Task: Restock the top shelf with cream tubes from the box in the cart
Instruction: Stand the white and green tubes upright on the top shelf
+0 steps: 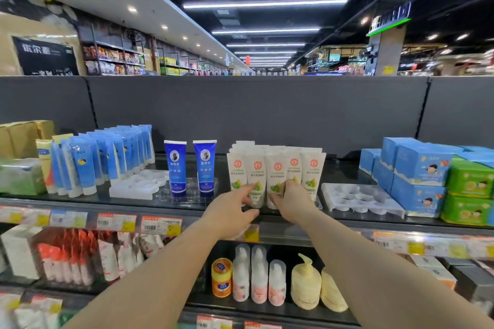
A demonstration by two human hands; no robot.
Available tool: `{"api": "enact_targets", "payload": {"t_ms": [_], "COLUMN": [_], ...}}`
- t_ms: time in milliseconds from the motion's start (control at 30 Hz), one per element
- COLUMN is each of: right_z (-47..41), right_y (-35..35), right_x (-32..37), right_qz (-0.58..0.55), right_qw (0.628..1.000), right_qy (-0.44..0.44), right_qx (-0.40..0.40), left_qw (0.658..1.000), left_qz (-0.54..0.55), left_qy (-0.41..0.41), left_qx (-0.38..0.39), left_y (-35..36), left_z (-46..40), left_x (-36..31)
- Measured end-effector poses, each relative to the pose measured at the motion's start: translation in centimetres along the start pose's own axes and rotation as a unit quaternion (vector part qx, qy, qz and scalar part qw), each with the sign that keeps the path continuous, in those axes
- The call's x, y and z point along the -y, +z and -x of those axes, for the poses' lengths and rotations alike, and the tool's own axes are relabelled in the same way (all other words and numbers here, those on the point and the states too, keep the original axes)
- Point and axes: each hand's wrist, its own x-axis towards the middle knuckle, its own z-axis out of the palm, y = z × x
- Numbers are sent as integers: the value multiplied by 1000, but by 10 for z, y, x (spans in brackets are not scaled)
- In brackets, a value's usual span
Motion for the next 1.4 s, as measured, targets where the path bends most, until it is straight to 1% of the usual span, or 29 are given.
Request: {"api": "enact_targets", "payload": {"t_ms": [67, 133, 200, 267, 333, 400, 500, 567, 767, 833, 933, 1033, 1133, 1267, 1400], "right_z": [7, 16, 26, 39, 58, 81, 119, 146, 207, 232, 269, 308, 343, 368, 373], "right_y": [0, 1, 3, 9, 20, 39, 85, 124, 248, 294, 356, 413, 465, 533, 608], "right_x": [2, 5, 9, 14, 26, 43, 83, 121, 256, 310, 383, 444, 494, 543, 585], "right_qz": [-37, -42, 19, 135, 217, 254, 286, 285, 250, 221, 205, 184, 194, 196, 179], "right_qw": [999, 998, 996, 984, 970, 964, 958, 957, 956, 954, 937, 918, 893, 869, 852], "right_qy": [-1, 7, 22, 48, 79, 75, 17, -14, -117, -149, -219, -273, -323, -357, -383], "right_qx": [-21, -48, -86, -103, -81, -30, 30, 58, 96, 134, 180, 222, 245, 283, 309], "left_qw": [1000, 1000, 999, 996, 988, 978, 973, 971, 949, 933, 909, 879, 851, 819, 797], "left_qz": [-7, -18, -44, -91, -157, -207, -225, -230, -247, -259, -269, -286, -287, -287, -282], "left_qy": [1, 2, 5, 10, 4, -16, -37, -62, -194, -247, -313, -374, -428, -486, -525], "left_qx": [2, -2, -11, -16, -3, 16, 23, 19, -16, -25, -51, -81, -102, -106, -99], "left_y": [-6, -11, -15, -21, -30, -44, -72, -98, -195, -237, -289, -321, -343, -362, -377], "left_z": [3, 9, 18, 30, 47, 71, 118, 156, 286, 336, 407, 475, 530, 577, 598], "left_x": [-2, -2, 0, 5, 16, 32, 79, 120, 240, 277, 328, 374, 415, 473, 542]}}
